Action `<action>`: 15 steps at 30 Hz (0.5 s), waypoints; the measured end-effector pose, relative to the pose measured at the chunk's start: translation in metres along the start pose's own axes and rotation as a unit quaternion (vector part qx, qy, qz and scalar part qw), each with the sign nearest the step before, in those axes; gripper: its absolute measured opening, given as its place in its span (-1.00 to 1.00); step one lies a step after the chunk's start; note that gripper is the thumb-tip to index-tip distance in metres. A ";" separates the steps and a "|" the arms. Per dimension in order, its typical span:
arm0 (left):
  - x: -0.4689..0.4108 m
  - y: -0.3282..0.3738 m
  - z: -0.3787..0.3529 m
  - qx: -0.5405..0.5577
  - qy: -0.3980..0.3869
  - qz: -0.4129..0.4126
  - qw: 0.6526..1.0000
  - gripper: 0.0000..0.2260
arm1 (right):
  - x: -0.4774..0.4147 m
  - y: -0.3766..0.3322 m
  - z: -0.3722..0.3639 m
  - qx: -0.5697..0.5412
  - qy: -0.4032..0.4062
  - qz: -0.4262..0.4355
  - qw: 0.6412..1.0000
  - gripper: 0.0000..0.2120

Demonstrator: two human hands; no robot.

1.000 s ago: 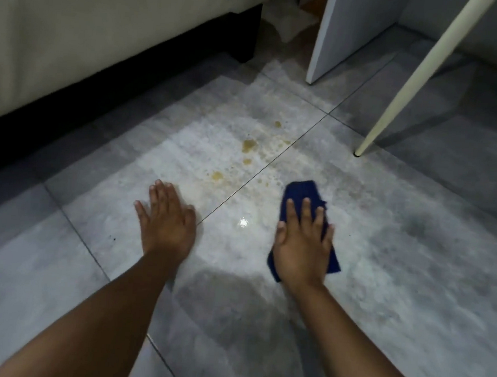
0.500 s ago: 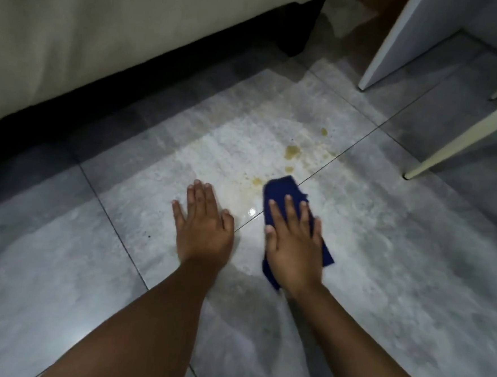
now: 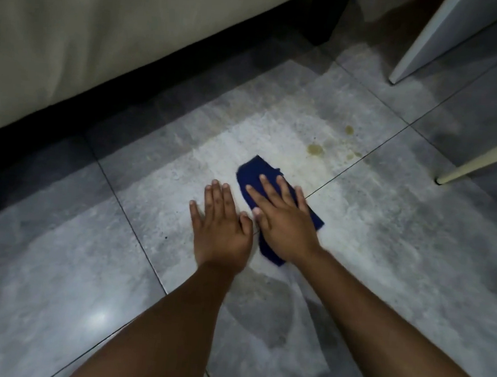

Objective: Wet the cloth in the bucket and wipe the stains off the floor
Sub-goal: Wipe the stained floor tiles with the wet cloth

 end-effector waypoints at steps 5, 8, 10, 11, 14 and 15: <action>0.000 0.000 0.001 0.010 0.012 0.002 1.000 -0.42 | -0.067 0.048 0.026 -0.003 0.031 -0.021 0.999 -0.54; 0.000 0.000 0.001 0.013 0.016 0.006 1.000 -0.41 | -0.054 0.115 0.059 -0.016 0.142 -0.193 0.971 -0.53; 0.000 0.001 0.002 0.014 0.016 0.006 1.000 -0.39 | -0.021 0.134 0.063 -0.053 0.187 -0.313 0.930 -0.52; 0.000 0.001 0.003 0.016 0.016 0.007 1.000 -0.39 | -0.005 0.128 0.057 -0.061 0.201 -0.344 0.915 -0.52; 0.001 0.002 0.006 0.015 0.016 0.010 1.000 -0.38 | 0.000 0.091 0.038 -0.045 0.196 -0.310 0.929 -0.51; 0.001 0.002 0.006 0.015 0.016 0.008 1.000 -0.38 | -0.012 0.084 0.037 -0.042 0.174 -0.282 0.943 -0.51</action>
Point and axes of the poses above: each hand's wrist, its own x-axis away from the middle knuckle, its own z-axis out of the back of the hand, y = z × x, the point moved 7 cm from there along -x, towards the middle knuckle, and after that the axes turned 11 degrees about -x, right-handed, at the moved point
